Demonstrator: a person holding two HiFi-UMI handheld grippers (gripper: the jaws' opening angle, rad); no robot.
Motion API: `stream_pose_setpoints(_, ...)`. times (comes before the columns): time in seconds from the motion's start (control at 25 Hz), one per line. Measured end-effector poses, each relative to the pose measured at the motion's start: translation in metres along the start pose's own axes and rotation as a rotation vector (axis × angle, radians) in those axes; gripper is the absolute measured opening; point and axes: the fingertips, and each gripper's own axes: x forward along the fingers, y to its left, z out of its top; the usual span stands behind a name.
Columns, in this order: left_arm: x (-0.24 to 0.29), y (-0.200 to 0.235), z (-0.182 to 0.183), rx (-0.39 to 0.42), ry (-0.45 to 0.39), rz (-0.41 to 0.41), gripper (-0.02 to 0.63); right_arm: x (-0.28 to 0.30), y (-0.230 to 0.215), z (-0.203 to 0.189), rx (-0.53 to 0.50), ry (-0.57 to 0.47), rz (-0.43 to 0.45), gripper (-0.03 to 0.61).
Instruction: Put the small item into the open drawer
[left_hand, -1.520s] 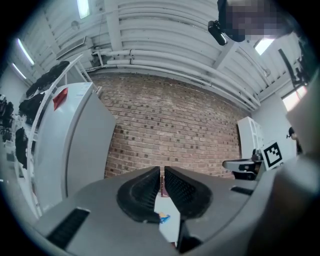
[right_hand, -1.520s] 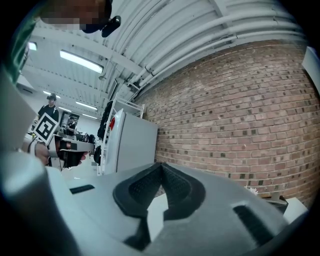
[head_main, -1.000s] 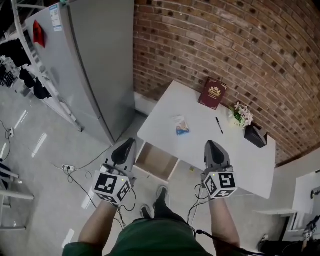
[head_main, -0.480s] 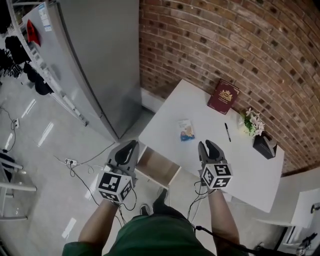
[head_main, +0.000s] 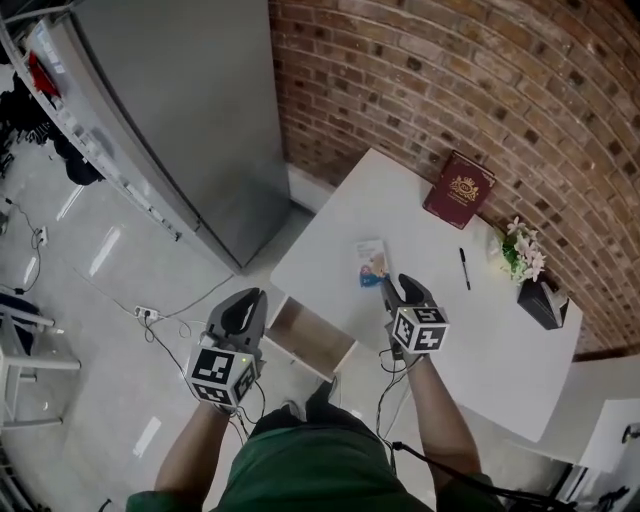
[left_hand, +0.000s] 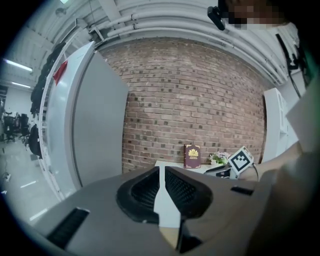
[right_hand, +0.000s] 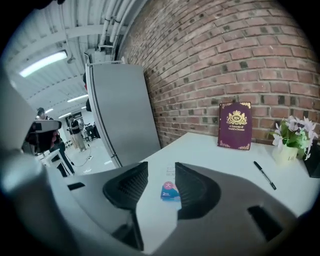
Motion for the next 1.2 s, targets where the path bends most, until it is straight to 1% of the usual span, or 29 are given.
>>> stream_pose_setpoints(0.2,0.001,0.012,-0.021,-0.027,0.048,0.053,0.028,0.032,-0.011,-0.021,-0.02,0.078,-0.013,0.211)
stream_pose_setpoints(0.36,0.002,0.023,-0.03,-0.025,0.065,0.075,0.028,0.06,-0.016,-0.041,-0.035,0.148,-0.032,0.259)
stream_pose_setpoints(0.48,0.001,0.029,-0.04,-0.055,0.125,0.072,0.029,0.077,-0.019,-0.057,-0.056,0.218,-0.043,0.301)
stream_pose_setpoints(0.56,0.002,0.037,-0.047,-0.073,0.16,0.072,0.032,0.088,-0.02,-0.065,-0.063,0.267,-0.048,0.344)
stream_pose_setpoints(0.64,0.006,0.051,-0.05,-0.064,0.148,0.087,0.038,0.099,-0.023,-0.073,-0.054,0.309,-0.057,0.384)
stream_pose_setpoints(0.72,0.008,0.064,-0.051,-0.049,0.139,0.093,0.038,0.109,-0.025,-0.08,-0.043,0.34,-0.075,0.401)
stream_pose_setpoints(0.96,0.005,0.088,-0.064,-0.062,0.186,0.092,0.038,0.131,-0.041,-0.088,-0.052,0.391,-0.171,0.405)
stream_pose_setpoints(1.04,0.002,0.094,-0.07,-0.071,0.198,0.096,0.038,0.136,-0.043,-0.092,-0.061,0.411,-0.181,0.405)
stream_pose_setpoints(1.2,-0.001,0.102,-0.079,-0.082,0.214,0.094,0.038,0.145,-0.04,-0.096,-0.075,0.433,-0.173,0.41)
